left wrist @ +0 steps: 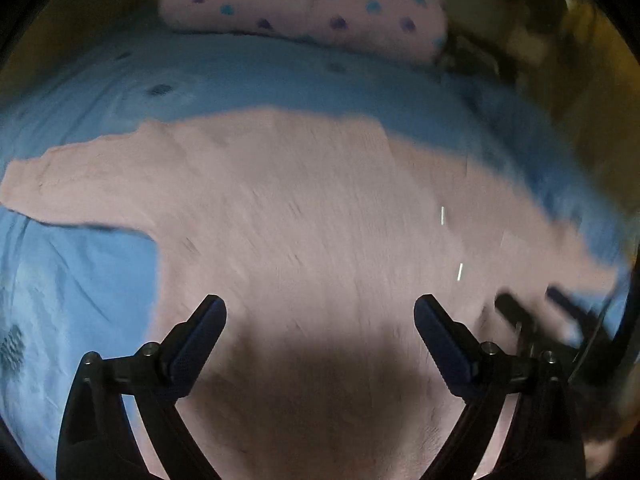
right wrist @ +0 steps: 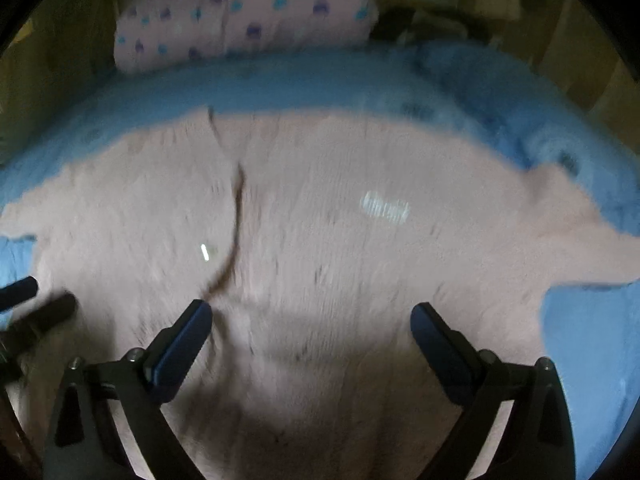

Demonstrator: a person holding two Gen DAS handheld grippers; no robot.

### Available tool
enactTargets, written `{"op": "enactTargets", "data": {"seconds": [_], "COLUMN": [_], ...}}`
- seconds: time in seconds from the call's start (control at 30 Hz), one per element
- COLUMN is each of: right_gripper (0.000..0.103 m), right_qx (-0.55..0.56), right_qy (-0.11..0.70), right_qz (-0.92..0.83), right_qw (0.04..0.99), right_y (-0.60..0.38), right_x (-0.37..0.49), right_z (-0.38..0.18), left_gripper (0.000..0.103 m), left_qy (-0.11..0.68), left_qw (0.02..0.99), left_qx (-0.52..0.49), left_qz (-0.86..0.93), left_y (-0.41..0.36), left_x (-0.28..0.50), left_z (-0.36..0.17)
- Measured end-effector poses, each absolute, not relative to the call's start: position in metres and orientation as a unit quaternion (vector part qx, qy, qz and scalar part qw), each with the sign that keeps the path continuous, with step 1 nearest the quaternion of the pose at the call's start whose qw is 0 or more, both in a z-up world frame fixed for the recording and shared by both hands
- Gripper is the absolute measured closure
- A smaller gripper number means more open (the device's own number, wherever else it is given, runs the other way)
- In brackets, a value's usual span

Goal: Fold small clothes

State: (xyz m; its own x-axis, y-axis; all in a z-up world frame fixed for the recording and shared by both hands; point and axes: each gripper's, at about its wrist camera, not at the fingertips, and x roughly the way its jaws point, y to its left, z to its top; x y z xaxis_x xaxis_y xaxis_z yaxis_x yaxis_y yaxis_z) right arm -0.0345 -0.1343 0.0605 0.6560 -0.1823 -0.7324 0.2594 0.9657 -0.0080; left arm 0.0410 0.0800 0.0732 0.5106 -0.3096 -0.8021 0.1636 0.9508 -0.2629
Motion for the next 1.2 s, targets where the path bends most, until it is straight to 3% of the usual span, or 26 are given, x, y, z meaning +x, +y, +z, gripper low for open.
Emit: {"op": "enactTargets", "data": {"seconds": [0.17, 0.3, 0.47, 0.6, 0.73, 0.87, 0.9, 0.93, 0.97, 1.2], "right_gripper": [0.001, 0.001, 0.001, 0.001, 0.001, 0.001, 0.001, 0.001, 0.000, 0.000], "right_qx": [0.054, 0.041, 0.016, 0.022, 0.028, 0.041, 0.041, 0.040, 0.035, 0.032], "right_qy": [0.333, 0.336, 0.358, 0.382, 0.428, 0.442, 0.447, 0.452, 0.456, 0.456], "right_qz": [-0.073, -0.046, -0.018, -0.022, -0.023, -0.021, -0.022, -0.024, -0.027, -0.028], "right_qw": [0.939, 0.940, 0.933, 0.923, 0.903, 0.896, 0.893, 0.891, 0.889, 0.889], "right_y": [-0.117, -0.098, -0.072, -0.071, -0.074, -0.079, -0.079, -0.079, -0.077, -0.076], "right_x": [-0.032, -0.015, 0.005, 0.020, 0.030, 0.030, 0.031, 0.032, 0.034, 0.031], "right_z": [0.083, 0.079, 0.065, 0.048, 0.028, 0.021, 0.018, 0.016, 0.014, 0.014], "left_gripper": [0.023, 0.023, 0.024, 0.026, 0.036, 0.049, 0.059, 0.090, 0.103, 0.103], "left_qy": [0.444, 0.400, 0.379, 0.364, 0.349, 0.335, 0.339, 0.339, 0.345, 0.352], "left_qw": [0.875, 0.897, 0.869, 0.851, 0.818, 0.823, 0.812, 0.803, 0.793, 0.830], "left_qx": [-0.175, -0.187, -0.304, -0.355, -0.430, -0.424, -0.436, -0.448, -0.456, -0.387], "left_qz": [-0.079, -0.012, 0.098, 0.131, 0.157, 0.177, 0.187, 0.200, 0.210, 0.193], "left_y": [0.198, 0.311, 0.446, 0.504, 0.536, 0.538, 0.540, 0.545, 0.550, 0.523], "left_x": [0.086, 0.112, 0.128, 0.133, 0.136, 0.145, 0.146, 0.144, 0.142, 0.151], "left_z": [0.121, 0.140, 0.102, 0.055, 0.012, 0.004, 0.004, 0.003, 0.003, 0.027]}}
